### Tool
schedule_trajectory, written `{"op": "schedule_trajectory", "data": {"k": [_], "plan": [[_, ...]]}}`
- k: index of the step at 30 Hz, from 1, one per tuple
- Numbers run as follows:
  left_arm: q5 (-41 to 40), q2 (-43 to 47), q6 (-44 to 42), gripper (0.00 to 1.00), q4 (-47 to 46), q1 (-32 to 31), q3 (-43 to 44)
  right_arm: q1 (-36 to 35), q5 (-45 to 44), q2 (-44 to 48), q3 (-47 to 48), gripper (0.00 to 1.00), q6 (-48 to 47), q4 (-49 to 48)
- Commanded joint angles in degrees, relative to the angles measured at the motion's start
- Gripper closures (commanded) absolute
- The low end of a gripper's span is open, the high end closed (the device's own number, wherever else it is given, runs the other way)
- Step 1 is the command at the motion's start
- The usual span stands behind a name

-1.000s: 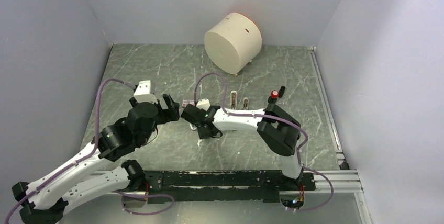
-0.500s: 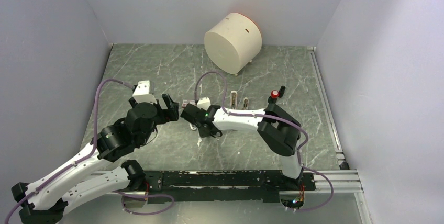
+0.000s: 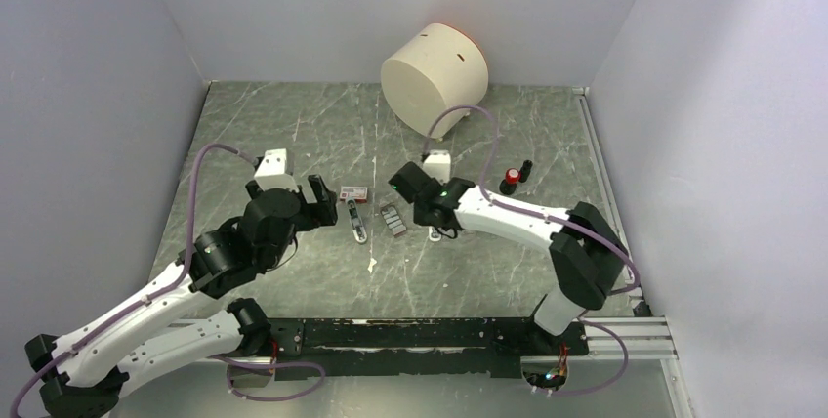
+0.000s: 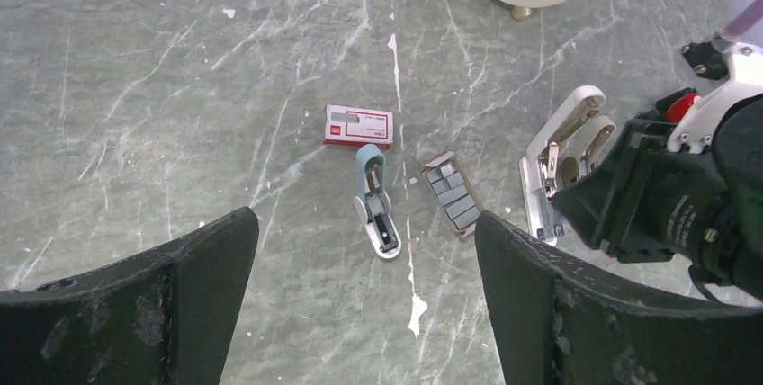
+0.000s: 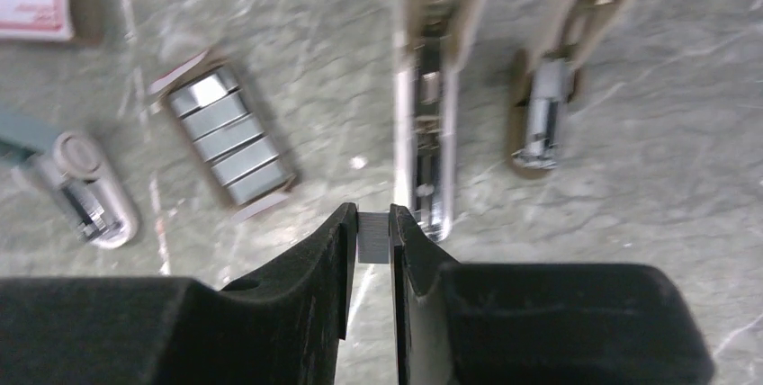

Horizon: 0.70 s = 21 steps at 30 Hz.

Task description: Load the staples into the stapler

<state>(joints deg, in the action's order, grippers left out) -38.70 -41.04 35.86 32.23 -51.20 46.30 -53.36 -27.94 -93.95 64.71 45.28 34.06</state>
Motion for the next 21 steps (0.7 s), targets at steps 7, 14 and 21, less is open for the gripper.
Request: {"op": "schedule_trajectory", "data": {"k": [7,14,21], "plan": [[3.32,-1.15,-1.99,0.05,-5.57,0.33,-0.25,4.84,-2.45,6.50,-8.51,0.76,-3.58,-9.28],[4.96,-1.41,-2.50,0.05,-7.70,0.35,-0.86,5.27,-2.13,7.91,-12.85,0.76,-5.62,-14.42],[4.53,-2.28,-2.03,0.05,-7.54,0.35,-0.87,5.57,-1.29,8.71,-16.19,0.76,-7.35,-21.05]]}}
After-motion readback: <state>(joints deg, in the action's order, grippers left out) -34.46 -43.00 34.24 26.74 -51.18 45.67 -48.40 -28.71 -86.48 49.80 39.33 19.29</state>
